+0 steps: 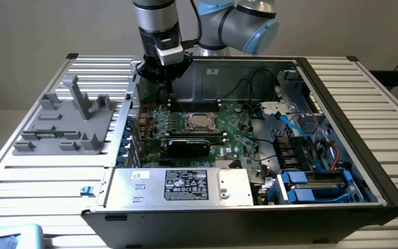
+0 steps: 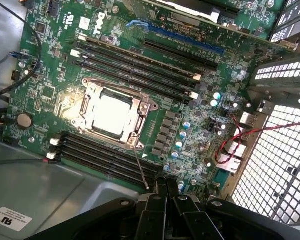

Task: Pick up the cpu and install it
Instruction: 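Install the first cpu locking lever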

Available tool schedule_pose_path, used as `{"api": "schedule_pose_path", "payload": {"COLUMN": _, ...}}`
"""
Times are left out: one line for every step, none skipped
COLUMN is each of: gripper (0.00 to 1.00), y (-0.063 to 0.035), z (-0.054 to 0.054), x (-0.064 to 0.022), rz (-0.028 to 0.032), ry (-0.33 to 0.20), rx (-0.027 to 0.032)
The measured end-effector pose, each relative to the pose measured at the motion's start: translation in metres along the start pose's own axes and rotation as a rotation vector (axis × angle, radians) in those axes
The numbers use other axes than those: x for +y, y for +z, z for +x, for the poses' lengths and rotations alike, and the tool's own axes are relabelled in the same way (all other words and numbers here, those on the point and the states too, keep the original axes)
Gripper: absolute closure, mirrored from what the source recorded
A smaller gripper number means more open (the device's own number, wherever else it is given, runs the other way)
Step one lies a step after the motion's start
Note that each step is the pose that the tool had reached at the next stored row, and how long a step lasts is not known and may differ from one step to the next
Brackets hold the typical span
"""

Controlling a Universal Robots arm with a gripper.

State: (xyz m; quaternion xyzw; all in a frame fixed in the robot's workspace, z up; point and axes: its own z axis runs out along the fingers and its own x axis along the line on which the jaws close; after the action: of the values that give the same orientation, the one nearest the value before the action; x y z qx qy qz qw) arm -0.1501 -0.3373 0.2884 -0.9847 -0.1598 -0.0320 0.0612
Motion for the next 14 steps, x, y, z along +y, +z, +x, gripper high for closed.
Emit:
{"api": "schedule_pose_path", "payload": {"gripper": 0.89, "y": 0.0008, "z": 0.000, "x": 0.0003, "rz": 0.0055, "ry": 0.001, "rx": 0.0013}}
{"api": "schedule_pose_path", "payload": {"gripper": 0.89, "y": 0.0019, "z": 0.000, "x": 0.0005, "rz": 0.0120, "ry": 0.003, "rx": 0.0037}}
{"api": "schedule_pose_path", "payload": {"gripper": 0.89, "y": 0.0031, "z": 0.000, "x": 0.0007, "rz": 0.0177, "ry": 0.005, "rx": 0.0060}}
{"api": "schedule_pose_path", "payload": {"gripper": 0.89, "y": 0.0044, "z": 0.000, "x": 0.0009, "rz": 0.0211, "ry": 0.008, "rx": 0.0075}}
{"api": "schedule_pose_path", "payload": {"gripper": 0.89, "y": 0.0057, "z": 0.000, "x": 0.0012, "rz": 0.0235, "ry": 0.011, "rx": 0.0087}}
{"api": "schedule_pose_path", "payload": {"gripper": 0.89, "y": 0.0072, "z": 0.000, "x": 0.0014, "rz": 0.0249, "ry": 0.014, "rx": 0.0093}}
{"api": "schedule_pose_path", "payload": {"gripper": 0.89, "y": 0.0088, "z": 0.000, "x": 0.0017, "rz": 0.0266, "ry": 0.016, "rx": 0.0101}}
{"api": "schedule_pose_path", "payload": {"gripper": 0.89, "y": 0.0101, "z": 0.000, "x": 0.0020, "rz": 0.0280, "ry": 0.018, "rx": 0.0102}}
{"api": "schedule_pose_path", "payload": {"gripper": 0.89, "y": 0.0113, "z": 0.000, "x": 0.0023, "rz": 0.0295, "ry": 0.020, "rx": 0.0094}}
{"api": "schedule_pose_path", "payload": {"gripper": 0.89, "y": 0.0125, "z": 0.000, "x": 0.0025, "rz": 0.0311, "ry": 0.021, "rx": 0.0085}}
{"api": "schedule_pose_path", "payload": {"gripper": 0.89, "y": 0.0138, "z": 0.000, "x": 0.0028, "rz": 0.0328, "ry": 0.022, "rx": 0.0082}}
{"api": "schedule_pose_path", "payload": {"gripper": 0.89, "y": 0.0151, "z": 0.000, "x": 0.0031, "rz": 0.0344, "ry": 0.023, "rx": 0.0080}}
{"api": "schedule_pose_path", "payload": {"gripper": 0.89, "y": 0.0166, "z": 0.000, "x": 0.0034, "rz": 0.0362, "ry": 0.024, "rx": 0.0079}}
{"api": "schedule_pose_path", "payload": {"gripper": 0.89, "y": 0.0179, "z": 0.000, "x": 0.0036, "rz": 0.0377, "ry": 0.026, "rx": 0.0079}}
